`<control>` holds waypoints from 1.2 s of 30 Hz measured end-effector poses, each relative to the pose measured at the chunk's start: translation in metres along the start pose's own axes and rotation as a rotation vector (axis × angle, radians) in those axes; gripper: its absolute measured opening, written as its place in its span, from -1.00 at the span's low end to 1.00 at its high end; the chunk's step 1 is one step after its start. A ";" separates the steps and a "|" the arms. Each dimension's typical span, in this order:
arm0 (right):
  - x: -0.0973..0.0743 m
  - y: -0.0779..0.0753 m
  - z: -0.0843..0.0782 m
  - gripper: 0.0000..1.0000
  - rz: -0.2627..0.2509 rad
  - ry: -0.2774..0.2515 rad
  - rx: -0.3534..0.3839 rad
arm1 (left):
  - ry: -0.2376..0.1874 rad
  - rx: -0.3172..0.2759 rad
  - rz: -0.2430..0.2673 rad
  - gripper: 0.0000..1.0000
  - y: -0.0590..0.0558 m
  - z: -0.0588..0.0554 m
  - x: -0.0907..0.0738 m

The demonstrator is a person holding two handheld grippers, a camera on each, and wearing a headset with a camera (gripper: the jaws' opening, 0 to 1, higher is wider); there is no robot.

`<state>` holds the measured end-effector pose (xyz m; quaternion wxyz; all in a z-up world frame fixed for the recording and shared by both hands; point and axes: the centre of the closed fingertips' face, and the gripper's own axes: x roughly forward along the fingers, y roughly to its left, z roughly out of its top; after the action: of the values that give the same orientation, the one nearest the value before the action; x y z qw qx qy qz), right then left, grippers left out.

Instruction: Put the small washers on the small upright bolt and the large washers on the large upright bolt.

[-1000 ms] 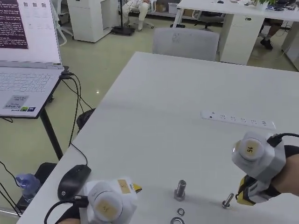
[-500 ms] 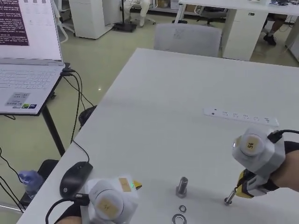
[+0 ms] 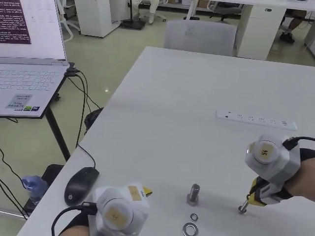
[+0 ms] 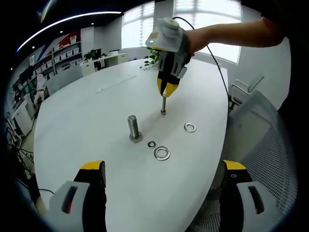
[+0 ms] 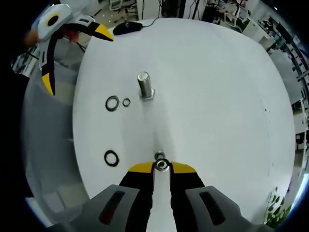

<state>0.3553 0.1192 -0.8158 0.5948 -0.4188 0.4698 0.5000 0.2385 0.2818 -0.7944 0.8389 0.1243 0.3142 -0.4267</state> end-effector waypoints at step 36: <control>0.027 0.006 -0.007 -0.74 0.034 0.034 -0.024 | 0.009 -0.019 -0.010 0.94 -0.001 -0.007 0.004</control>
<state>0.3501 0.1189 -0.8443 0.5731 -0.4265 0.4809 0.5083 0.2367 0.2824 -0.8020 0.8365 0.1167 0.3227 -0.4273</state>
